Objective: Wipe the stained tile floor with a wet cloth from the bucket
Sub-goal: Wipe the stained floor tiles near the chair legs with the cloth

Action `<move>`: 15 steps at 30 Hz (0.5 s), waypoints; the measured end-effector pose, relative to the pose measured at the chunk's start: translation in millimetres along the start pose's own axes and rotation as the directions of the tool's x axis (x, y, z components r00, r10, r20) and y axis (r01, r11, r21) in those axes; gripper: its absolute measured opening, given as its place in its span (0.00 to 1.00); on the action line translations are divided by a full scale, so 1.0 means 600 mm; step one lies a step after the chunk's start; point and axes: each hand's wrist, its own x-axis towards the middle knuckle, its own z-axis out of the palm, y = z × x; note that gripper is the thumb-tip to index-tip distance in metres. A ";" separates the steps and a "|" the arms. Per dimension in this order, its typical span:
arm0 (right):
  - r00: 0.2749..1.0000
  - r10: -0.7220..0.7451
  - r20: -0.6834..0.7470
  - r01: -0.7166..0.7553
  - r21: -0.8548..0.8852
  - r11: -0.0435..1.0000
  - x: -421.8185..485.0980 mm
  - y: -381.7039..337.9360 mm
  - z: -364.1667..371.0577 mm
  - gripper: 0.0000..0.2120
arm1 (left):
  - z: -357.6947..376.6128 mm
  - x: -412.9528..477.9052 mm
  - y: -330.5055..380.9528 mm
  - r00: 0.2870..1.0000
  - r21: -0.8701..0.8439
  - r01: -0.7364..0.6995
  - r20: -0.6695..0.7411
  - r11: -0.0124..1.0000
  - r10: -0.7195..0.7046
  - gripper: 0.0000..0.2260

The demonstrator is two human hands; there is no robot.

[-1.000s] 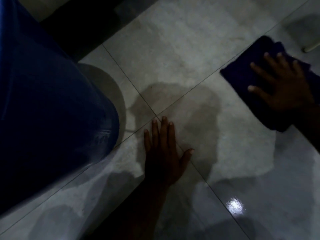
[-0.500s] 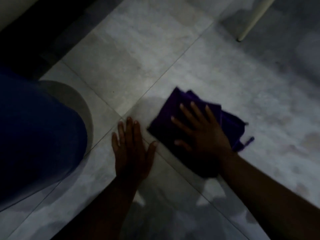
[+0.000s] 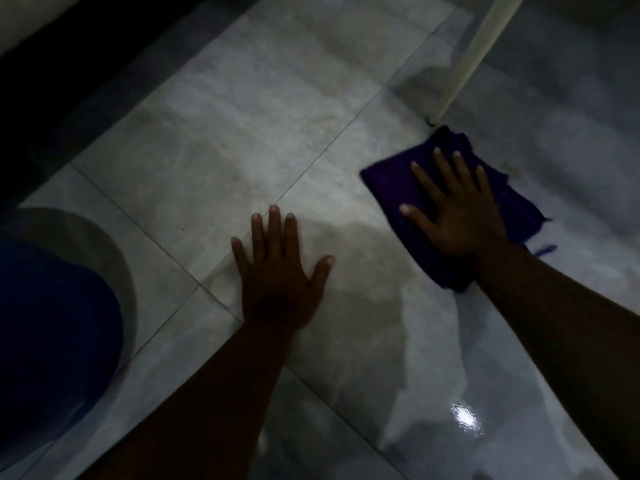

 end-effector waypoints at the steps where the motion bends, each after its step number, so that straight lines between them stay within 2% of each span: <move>1: 1.000 -0.030 -0.001 0.030 0.003 1.000 0.029 -0.027 0.001 0.39 | -0.002 0.000 0.000 1.000 -0.004 -0.001 0.001 1.000 0.001 0.38; 6: 0.976 -0.220 0.003 0.220 -0.031 0.975 0.140 -0.157 0.006 0.38 | -0.004 0.001 -0.003 0.999 -0.039 0.016 0.029 0.999 -0.015 0.38; 10: 0.944 -0.329 0.019 0.329 -0.046 0.943 0.204 -0.197 0.000 0.39 | -0.003 0.006 -0.004 0.998 -0.046 0.028 0.053 0.999 -0.026 0.39; 13: 0.939 -0.344 0.025 0.344 -0.052 0.937 0.246 -0.186 -0.012 0.39 | -0.005 0.009 -0.005 0.997 -0.030 0.031 0.075 0.999 -0.029 0.39; 15: 0.955 -0.297 0.015 0.298 -0.047 0.954 0.269 -0.173 -0.015 0.39 | -0.006 0.009 -0.006 0.997 -0.007 0.029 0.068 1.000 -0.029 0.39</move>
